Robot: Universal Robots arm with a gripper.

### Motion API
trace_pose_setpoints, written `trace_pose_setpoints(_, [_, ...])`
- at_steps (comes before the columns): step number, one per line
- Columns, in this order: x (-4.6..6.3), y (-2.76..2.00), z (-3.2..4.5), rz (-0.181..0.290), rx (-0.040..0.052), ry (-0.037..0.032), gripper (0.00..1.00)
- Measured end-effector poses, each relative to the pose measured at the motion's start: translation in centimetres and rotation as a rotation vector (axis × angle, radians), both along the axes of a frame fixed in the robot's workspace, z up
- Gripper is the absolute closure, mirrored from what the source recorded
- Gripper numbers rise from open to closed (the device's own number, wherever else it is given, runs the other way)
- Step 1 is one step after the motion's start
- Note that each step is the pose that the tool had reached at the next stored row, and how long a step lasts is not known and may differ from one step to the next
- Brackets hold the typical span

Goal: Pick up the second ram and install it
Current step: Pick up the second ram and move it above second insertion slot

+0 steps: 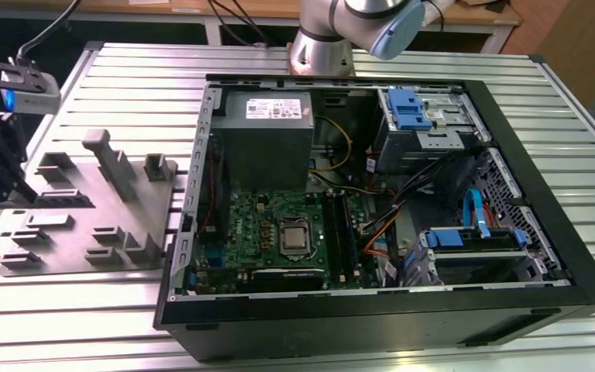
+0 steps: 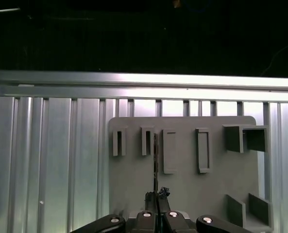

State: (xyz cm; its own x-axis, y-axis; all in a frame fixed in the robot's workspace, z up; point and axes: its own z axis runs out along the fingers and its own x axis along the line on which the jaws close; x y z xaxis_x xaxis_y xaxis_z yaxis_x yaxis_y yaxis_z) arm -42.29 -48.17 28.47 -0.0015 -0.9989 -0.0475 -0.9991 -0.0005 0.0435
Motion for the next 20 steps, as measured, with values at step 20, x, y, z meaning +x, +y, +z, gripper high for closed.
trace_pose_setpoints(20, [0.0, 0.00, 3.65, -0.007, 0.0001, -0.0001, 0.88])
